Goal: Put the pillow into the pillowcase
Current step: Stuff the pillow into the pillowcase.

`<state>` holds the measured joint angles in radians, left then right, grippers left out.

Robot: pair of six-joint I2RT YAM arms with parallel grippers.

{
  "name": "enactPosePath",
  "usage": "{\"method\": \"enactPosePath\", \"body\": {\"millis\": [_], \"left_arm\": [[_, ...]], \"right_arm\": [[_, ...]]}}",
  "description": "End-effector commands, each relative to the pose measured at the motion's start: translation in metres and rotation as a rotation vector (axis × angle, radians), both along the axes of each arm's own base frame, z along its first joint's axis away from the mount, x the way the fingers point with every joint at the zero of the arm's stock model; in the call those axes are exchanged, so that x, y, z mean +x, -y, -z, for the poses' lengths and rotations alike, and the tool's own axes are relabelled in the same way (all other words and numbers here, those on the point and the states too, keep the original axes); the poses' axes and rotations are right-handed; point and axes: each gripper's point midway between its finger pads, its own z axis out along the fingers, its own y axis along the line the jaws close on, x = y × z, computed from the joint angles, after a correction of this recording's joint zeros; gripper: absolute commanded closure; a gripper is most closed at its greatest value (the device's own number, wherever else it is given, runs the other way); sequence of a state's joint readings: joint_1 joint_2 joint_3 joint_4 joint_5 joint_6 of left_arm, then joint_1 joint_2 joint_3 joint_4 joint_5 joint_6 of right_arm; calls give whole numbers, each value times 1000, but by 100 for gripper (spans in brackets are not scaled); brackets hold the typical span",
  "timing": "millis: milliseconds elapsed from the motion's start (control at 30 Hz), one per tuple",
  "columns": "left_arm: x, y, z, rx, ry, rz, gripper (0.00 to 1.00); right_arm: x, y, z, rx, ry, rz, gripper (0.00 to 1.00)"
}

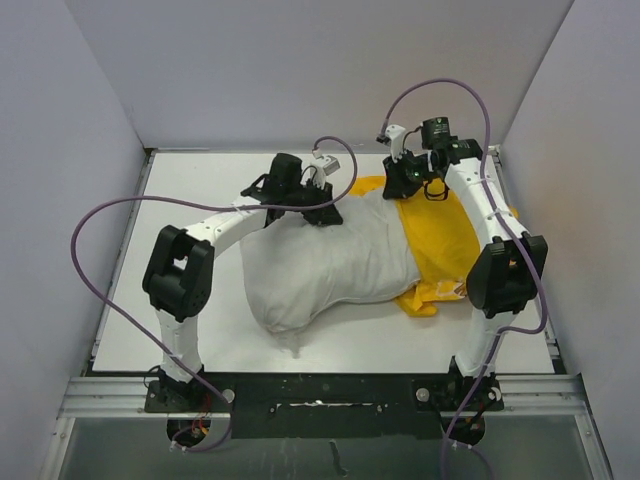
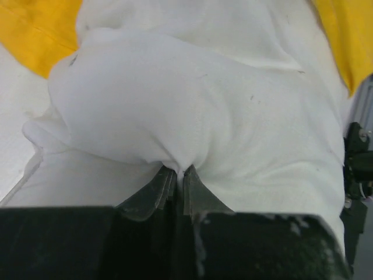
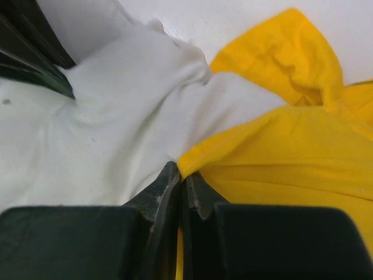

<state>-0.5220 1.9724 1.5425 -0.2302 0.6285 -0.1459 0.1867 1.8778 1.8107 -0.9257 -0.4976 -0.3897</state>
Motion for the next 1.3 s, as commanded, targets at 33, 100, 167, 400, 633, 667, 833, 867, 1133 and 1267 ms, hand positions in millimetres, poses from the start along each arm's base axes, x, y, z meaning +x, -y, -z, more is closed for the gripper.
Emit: {"method": "enactPosePath", "body": {"millis": [33, 100, 167, 400, 633, 667, 833, 867, 1133, 1267], "left_arm": [[-27, 14, -156, -409, 376, 145, 100], [-45, 5, -207, -482, 579, 169, 100], [-63, -5, -242, -517, 726, 174, 100], [-116, -16, -267, -484, 1011, 184, 100], [-160, 18, -122, -277, 869, 374, 100], [-164, 20, -105, -247, 852, 380, 100], [-190, 21, -61, -216, 776, 440, 100], [-195, 21, -58, -223, 765, 449, 100], [-219, 32, -50, -239, 732, 494, 100], [-229, 39, -49, -236, 736, 507, 100]], "right_arm": [[-18, -66, -107, 315, 129, -228, 100], [-34, -78, -134, 392, 158, -299, 100], [-57, -87, -162, 466, 193, -384, 100], [-103, -67, -151, 411, 329, -463, 96], [-154, -5, 7, 211, 117, -404, 84], [-164, 0, 6, 238, 114, -405, 81], [-196, 27, -42, 307, 285, -415, 61], [-201, 30, -55, 311, 317, -410, 55], [-140, 53, -112, 258, 318, -53, 26], [-105, 51, -87, 62, 234, 61, 25]]}}
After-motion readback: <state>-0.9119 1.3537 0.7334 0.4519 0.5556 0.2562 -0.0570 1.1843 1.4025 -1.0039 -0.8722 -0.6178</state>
